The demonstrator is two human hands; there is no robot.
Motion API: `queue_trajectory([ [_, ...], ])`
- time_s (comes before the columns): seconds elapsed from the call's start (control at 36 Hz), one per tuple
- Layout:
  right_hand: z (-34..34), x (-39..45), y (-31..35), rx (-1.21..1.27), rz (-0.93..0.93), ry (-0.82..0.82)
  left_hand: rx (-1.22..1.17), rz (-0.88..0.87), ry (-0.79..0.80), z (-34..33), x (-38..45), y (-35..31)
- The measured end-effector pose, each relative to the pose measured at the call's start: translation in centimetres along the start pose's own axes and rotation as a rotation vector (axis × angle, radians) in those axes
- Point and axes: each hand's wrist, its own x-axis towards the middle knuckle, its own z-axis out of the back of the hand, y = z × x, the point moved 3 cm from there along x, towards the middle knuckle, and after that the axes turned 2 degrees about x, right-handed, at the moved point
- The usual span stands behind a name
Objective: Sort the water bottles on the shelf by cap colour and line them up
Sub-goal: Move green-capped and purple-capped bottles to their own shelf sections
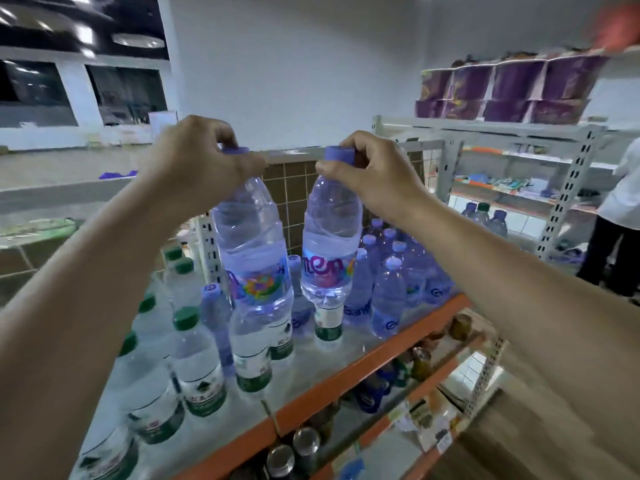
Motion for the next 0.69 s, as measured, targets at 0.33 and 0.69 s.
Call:
queue_trajectory([
  [0.33, 9.7, 3.1, -10.5, -0.124, -0.057, -0.113, -0.027, -0.041, 0.05, -11.0, 5.0, -7.8],
  [0.69, 15.7, 10.6, -20.3, -0.269, -0.109, -0.127, 0.084, -0.075, 0.122, -22.5, 14.0, -11.0],
])
